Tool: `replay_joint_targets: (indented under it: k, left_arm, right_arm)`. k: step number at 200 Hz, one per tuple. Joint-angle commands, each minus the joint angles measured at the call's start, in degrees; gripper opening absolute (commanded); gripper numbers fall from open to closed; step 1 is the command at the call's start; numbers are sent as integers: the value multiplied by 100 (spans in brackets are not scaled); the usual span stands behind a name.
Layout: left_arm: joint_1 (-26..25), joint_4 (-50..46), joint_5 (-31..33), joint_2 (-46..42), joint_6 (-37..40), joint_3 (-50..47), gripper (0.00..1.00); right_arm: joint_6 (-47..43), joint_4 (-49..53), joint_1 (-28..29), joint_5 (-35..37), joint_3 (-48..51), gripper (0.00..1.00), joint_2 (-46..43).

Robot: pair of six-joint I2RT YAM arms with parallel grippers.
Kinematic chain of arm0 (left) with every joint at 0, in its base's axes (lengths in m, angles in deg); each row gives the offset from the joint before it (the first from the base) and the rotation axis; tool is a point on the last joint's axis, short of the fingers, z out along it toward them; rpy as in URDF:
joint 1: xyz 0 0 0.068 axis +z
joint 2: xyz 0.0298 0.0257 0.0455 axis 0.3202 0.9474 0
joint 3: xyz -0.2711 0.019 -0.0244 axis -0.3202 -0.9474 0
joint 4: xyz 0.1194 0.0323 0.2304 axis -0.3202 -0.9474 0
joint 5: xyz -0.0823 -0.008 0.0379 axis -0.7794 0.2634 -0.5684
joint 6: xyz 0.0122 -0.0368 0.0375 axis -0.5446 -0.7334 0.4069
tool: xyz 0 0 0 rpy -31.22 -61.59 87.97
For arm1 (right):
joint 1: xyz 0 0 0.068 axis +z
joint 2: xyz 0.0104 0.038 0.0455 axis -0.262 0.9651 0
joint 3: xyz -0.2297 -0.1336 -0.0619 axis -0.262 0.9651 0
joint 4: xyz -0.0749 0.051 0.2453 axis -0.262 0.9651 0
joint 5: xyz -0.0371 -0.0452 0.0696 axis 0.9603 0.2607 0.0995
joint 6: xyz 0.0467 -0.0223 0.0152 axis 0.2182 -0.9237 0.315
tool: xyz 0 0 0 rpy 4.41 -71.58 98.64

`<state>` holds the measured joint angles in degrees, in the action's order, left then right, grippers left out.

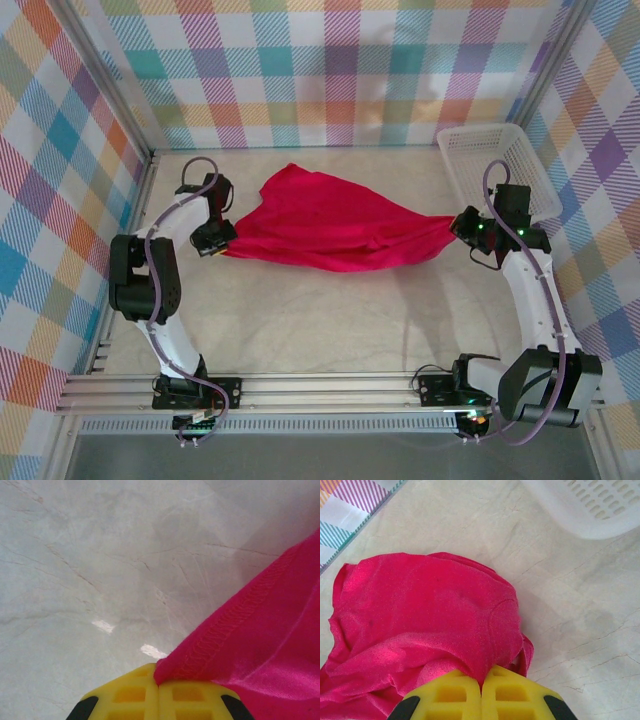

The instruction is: Fold the inside-out t-shirt

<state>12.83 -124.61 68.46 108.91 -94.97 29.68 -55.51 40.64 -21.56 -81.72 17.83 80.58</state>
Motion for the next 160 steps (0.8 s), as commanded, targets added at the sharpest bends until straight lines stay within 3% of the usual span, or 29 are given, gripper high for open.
replay_joint_targets:
  k: [1,34,105,133,160]
  left_arm:
    - [22,181,-276,-412,-134,138,0]
    - [270,-88,-748,-962,-237,1487,0]
    - [1800,-371,-2821,-1425,-865,4403,0]
    - [2084,-456,-3436,-1412,-949,4913,0]
    - [2144,-181,-3851,-1489,-1034,4661,0]
  right_arm:
    - [179,-86,-45,-246,-443,0,29]
    - [171,497,-121,-116,-1657,0,355]
    - [587,1191,-669,-651,-4424,0,601]
    - [716,1261,-690,-897,-4975,0,560]
    - [825,1164,-691,-1166,-4955,0,559]
